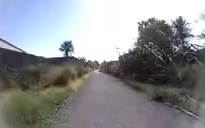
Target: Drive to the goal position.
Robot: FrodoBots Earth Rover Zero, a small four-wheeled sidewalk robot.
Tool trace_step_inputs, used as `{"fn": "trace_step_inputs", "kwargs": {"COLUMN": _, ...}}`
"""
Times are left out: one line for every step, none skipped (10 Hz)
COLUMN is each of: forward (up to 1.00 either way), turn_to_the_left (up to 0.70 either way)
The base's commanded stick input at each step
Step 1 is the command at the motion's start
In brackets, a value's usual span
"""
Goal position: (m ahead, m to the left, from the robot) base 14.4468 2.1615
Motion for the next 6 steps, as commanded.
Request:
{"fn": "trace_step_inputs", "kwargs": {"forward": 0.7, "turn_to_the_left": 0.01}}
{"fn": "trace_step_inputs", "kwargs": {"forward": 0.7, "turn_to_the_left": 0.02}}
{"fn": "trace_step_inputs", "kwargs": {"forward": 0.7, "turn_to_the_left": 0.02}}
{"fn": "trace_step_inputs", "kwargs": {"forward": 0.7, "turn_to_the_left": 0.03}}
{"fn": "trace_step_inputs", "kwargs": {"forward": 0.7, "turn_to_the_left": 0.03}}
{"fn": "trace_step_inputs", "kwargs": {"forward": 0.7, "turn_to_the_left": 0.03}}
